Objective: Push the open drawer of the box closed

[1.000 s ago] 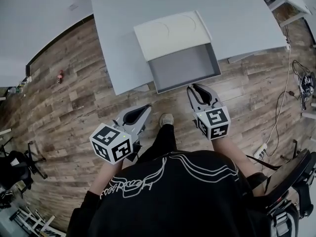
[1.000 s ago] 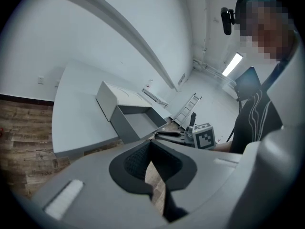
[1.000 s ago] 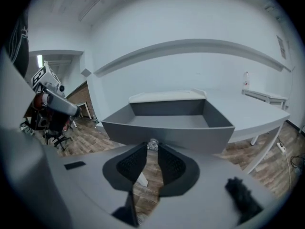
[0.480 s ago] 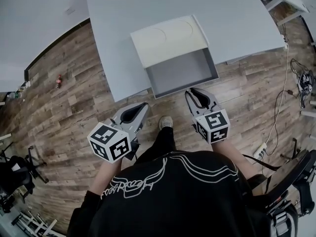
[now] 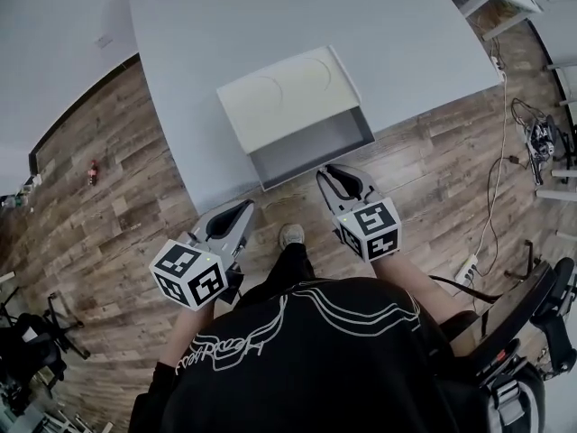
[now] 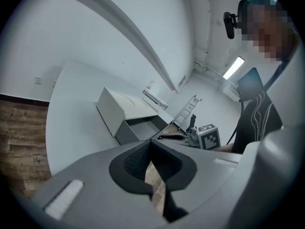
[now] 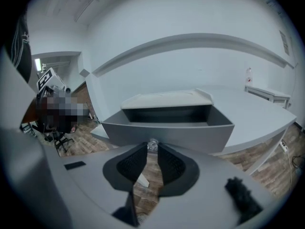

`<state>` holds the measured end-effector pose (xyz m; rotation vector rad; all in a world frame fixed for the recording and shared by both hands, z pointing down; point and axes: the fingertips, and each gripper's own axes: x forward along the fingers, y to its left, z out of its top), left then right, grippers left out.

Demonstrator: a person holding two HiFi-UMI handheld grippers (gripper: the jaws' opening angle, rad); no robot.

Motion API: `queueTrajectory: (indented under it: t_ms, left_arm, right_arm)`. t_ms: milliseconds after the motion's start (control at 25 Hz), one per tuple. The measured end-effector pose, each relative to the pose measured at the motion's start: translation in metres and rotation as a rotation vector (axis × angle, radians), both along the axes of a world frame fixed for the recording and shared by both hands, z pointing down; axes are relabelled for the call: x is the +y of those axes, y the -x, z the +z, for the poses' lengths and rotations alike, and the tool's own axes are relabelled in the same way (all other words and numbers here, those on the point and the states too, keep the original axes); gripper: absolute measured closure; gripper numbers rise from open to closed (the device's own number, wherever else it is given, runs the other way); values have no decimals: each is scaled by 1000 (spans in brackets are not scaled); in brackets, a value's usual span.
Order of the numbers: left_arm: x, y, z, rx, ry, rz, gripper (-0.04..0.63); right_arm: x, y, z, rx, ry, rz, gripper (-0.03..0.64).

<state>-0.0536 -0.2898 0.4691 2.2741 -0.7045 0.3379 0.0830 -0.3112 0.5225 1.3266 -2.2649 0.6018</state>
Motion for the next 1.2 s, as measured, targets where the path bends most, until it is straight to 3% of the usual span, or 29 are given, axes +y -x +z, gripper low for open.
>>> queueTrajectory:
  t_ms: [520, 1200]
  left_arm:
    - [-29, -8, 5, 9, 16, 36, 588]
    - [-13, -9, 24, 4, 50, 56, 588]
  right_arm:
    - [-55, 7, 0, -6, -4, 10, 541]
    - [-77, 10, 5, 17, 5, 8, 540]
